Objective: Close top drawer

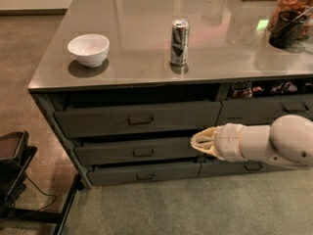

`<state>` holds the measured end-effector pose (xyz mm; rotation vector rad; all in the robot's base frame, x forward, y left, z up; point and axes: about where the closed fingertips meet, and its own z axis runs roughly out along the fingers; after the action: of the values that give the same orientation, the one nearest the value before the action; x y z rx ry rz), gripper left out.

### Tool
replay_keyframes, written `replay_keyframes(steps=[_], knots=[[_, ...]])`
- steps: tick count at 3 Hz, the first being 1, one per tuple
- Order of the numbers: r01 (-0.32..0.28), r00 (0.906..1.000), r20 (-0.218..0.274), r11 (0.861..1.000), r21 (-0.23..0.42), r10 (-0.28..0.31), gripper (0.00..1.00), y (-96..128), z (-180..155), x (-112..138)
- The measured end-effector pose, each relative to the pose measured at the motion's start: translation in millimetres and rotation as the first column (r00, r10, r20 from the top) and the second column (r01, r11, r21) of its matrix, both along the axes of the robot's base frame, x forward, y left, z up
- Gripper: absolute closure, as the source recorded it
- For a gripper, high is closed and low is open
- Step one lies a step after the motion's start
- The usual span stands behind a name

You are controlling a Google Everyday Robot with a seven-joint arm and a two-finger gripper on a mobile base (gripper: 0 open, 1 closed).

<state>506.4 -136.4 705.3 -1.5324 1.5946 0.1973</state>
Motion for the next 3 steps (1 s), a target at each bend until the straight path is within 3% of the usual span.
replay_keyframes(steps=[1, 3], knots=[[-0.039, 0.9979, -0.051, 0.999, 0.012, 0.04, 0.58, -1.6, -2.9, -22.7], [-0.041, 0.9978, -0.051, 0.999, 0.011, 0.041, 0.11, -0.7, -3.1, -22.4]])
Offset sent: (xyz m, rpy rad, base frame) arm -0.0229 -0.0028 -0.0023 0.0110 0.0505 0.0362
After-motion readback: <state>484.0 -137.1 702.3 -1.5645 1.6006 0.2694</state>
